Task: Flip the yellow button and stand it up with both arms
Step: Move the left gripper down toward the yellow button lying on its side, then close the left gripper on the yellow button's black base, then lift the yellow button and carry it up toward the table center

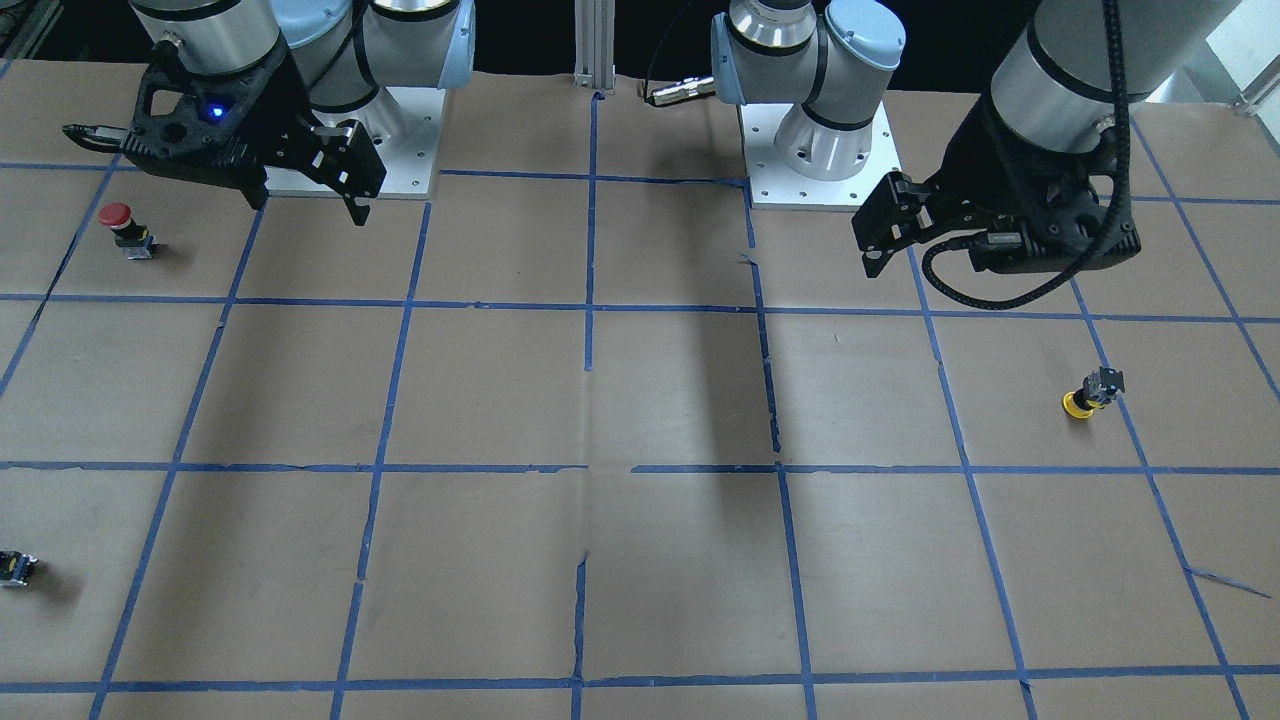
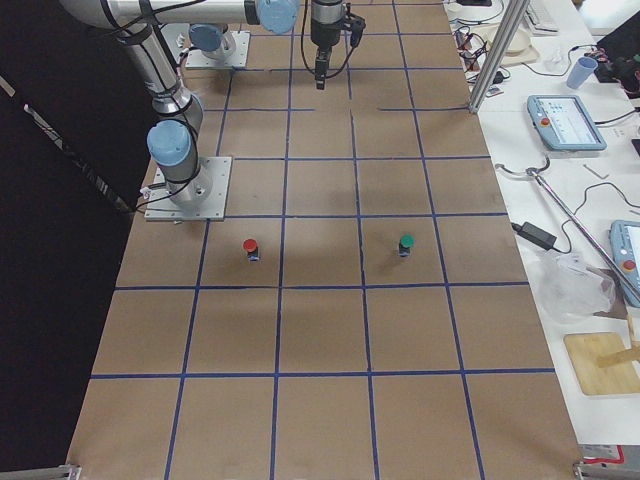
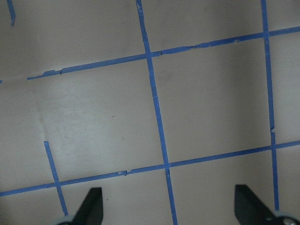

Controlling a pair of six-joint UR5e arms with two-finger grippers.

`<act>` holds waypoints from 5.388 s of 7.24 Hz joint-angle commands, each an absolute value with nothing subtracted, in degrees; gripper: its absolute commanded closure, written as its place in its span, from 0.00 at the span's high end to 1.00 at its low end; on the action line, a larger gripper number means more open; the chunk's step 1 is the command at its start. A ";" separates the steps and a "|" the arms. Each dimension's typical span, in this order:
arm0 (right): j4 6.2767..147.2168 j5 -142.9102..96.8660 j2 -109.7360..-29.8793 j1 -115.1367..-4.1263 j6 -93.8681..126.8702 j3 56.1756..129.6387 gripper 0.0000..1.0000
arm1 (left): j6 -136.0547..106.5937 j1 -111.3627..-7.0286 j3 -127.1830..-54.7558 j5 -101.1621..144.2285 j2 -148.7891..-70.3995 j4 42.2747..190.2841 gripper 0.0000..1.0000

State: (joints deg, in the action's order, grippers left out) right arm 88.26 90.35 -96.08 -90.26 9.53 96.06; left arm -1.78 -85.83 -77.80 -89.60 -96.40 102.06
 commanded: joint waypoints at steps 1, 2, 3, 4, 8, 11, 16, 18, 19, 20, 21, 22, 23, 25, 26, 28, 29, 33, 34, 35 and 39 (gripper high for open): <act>88.24 90.44 -96.06 -90.26 9.14 96.06 1.00 | -1.58 -85.17 -80.05 -88.51 -95.55 99.95 1.00; 88.33 90.70 -96.06 -90.26 9.14 96.06 1.00 | -0.80 -84.64 -80.24 -88.94 -95.80 99.67 1.00; 88.24 90.79 -96.06 -90.26 9.14 96.06 1.00 | -0.18 -82.72 -80.24 -88.95 -95.80 99.41 1.00; 88.33 90.79 -96.06 -90.26 9.14 96.06 1.00 | 4.61 -77.22 -81.11 -88.51 -96.84 99.40 1.00; 89.29 90.53 -96.06 -90.26 9.14 96.06 1.00 | 25.55 -59.37 -93.49 -89.82 -100.27 82.83 0.99; 89.30 90.70 -95.98 -90.26 9.14 96.06 1.00 | 49.08 -44.42 -96.33 -89.65 -107.73 70.78 0.99; 89.65 90.88 -96.06 -90.26 9.05 96.06 1.00 | 50.71 -44.30 -113.44 -90.35 -107.50 53.54 0.99; 89.13 91.14 -95.98 -90.26 9.23 96.06 1.00 | 50.71 -44.21 -113.38 -90.70 -107.14 53.61 0.97; 89.21 91.40 -95.98 -90.26 9.05 96.06 1.00 | 50.97 -44.30 -112.68 -90.62 -107.14 53.53 0.93; 89.38 91.15 -96.06 -90.26 9.66 96.06 1.00 | 51.15 -44.30 -111.98 -90.62 -107.14 53.70 0.92; 89.30 90.62 -95.98 -90.09 9.67 96.06 1.00 | 51.24 -44.30 -111.89 -90.62 -106.88 53.79 0.92; 88.69 90.96 -95.98 -90.09 9.67 96.06 1.00 | 52.37 -44.30 -111.80 -90.62 -106.44 53.88 0.89; 88.86 90.62 -95.98 -90.09 9.67 96.06 1.00 | 53.60 -44.38 -111.62 -90.62 -106.61 53.88 0.80; 88.94 90.53 -95.98 -89.47 9.76 96.06 1.00 | 56.50 -44.30 -111.80 -90.27 -106.70 54.05 0.80; 88.68 90.53 -95.98 -89.56 9.76 96.15 1.00 | 58.25 -44.38 -111.71 -90.26 -106.87 53.97 0.80; 88.51 90.62 -95.89 -89.56 9.67 96.15 1.00 | 60.99 -44.38 -111.53 -90.35 -107.14 53.44 0.73; 88.59 90.62 -95.98 -89.56 9.67 96.15 1.00 | 61.61 -44.47 -111.62 -90.35 -107.05 53.44 0.59; 88.68 90.79 -96.06 -89.56 9.67 96.06 1.00 | 62.05 -45.26 -111.53 -90.35 -105.39 53.35 0.23; 88.77 90.70 -95.98 -89.56 9.67 96.06 1.00 | 61.96 -46.57 -111.45 -90.18 -103.12 53.61 0.21; 88.86 90.53 -95.98 -89.56 9.67 96.15 1.00 | 60.31 -49.54 -111.97 -87.39 -98.31 58.31 0.21; 87.20 90.53 -94.31 -89.47 17.18 95.54 1.00 | 47.47 -62.37 -111.01 -65.97 -89.21 84.15 0.21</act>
